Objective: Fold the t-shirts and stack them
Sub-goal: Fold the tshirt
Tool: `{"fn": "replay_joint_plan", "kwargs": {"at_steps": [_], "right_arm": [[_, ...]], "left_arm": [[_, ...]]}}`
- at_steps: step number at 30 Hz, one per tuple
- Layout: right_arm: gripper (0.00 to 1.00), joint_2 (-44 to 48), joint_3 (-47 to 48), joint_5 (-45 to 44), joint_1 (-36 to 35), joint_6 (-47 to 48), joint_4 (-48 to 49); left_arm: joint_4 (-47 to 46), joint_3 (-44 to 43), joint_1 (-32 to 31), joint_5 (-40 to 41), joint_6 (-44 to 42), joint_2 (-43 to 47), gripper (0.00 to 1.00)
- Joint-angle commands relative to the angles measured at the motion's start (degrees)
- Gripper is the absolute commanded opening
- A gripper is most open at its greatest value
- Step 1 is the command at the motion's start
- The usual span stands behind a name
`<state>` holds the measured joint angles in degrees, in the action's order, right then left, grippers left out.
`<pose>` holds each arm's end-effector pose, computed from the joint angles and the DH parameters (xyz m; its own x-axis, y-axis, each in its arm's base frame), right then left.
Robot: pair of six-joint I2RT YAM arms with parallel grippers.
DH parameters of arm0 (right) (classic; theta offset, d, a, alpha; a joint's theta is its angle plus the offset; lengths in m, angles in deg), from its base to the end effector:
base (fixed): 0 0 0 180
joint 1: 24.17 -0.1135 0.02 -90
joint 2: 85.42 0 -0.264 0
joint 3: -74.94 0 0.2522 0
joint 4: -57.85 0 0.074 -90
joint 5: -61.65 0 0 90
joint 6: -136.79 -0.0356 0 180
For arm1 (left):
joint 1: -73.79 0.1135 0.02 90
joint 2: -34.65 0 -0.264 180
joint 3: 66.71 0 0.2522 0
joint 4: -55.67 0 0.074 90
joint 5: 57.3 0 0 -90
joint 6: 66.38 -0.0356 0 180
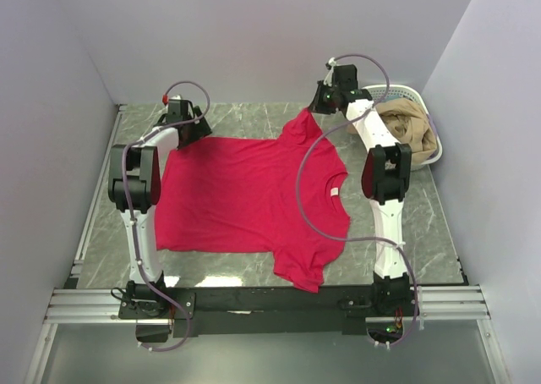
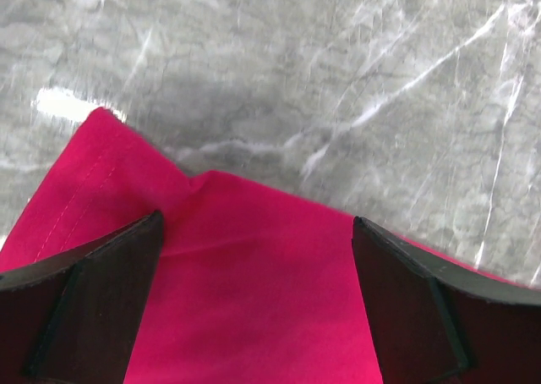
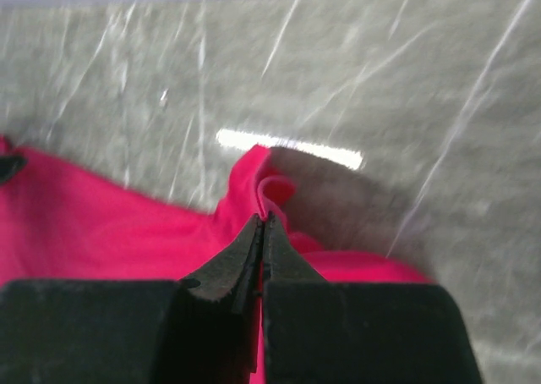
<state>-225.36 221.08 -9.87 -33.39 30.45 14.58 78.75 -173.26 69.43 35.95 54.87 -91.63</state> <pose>0.5497 0.1007 0.2457 -0.6840 0.1593 -0.7119 -0.2180 0.8867 0.4078 0.4927 -0.0355 0.1667 -0.5972 -0.4739 -0.6472 -0.3221 0.8806 -0.3476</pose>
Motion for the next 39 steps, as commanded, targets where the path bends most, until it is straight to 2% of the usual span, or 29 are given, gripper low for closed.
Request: {"fn": "replay_joint_plan", "kwargs": {"at_steps": [1, 5, 9, 12, 15, 19, 23, 29, 32, 39], "right_arm": [[0.0, 11.1, -7.0, 2.5, -2.1, 3.8, 1.0], [0.0, 14.2, -12.4, 1.6, -3.2, 4.3, 2.0], [0.0, 14.3, -12.3, 0.7, -4.1, 4.6, 1.3], [0.0, 14.1, -12.1, 0.6, -4.6, 4.6, 1.0], [0.0, 14.0, -12.1, 0.1, -5.2, 4.7, 0.9], [0.0, 14.1, -12.8, -0.5, -5.9, 4.8, 1.1], [0.0, 14.2, -12.8, -0.8, -6.1, 4.9, 1.0], [0.0, 14.5, -13.1, -1.2, -6.1, 4.9, 1.0], [0.0, 14.5, -13.3, -1.4, -6.1, 4.9, 1.0], [0.0, 15.0, -13.8, -1.4, -6.2, 4.8, 1.3]], "left_arm": [[0.5, -0.4, 0.2, -1.3, 0.3, 3.3, 0.99], [4.3, -4.1, 0.8, -0.6, 1.1, 1.2, 0.99], [3.1, -3.6, 0.8, 1.2, 1.5, 2.3, 1.0], [6.5, -6.9, 0.9, 3.9, 1.2, 0.8, 0.99], [10.7, -10.6, 0.8, 5.8, 1.3, -1.6, 0.96], [11.8, -11.1, 0.8, 8.2, 1.6, -2.9, 0.91], [15.8, -14.2, 0.9, 10.0, 1.6, -5.3, 0.92], [16.9, -14.2, 1.5, 10.3, 2.4, -5.8, 0.94], [20.0, -17.4, 1.7, 10.3, 2.3, -7.9, 0.91], [22.1, -20.6, 2.2, 8.8, 2.4, -10.1, 0.74]]}}
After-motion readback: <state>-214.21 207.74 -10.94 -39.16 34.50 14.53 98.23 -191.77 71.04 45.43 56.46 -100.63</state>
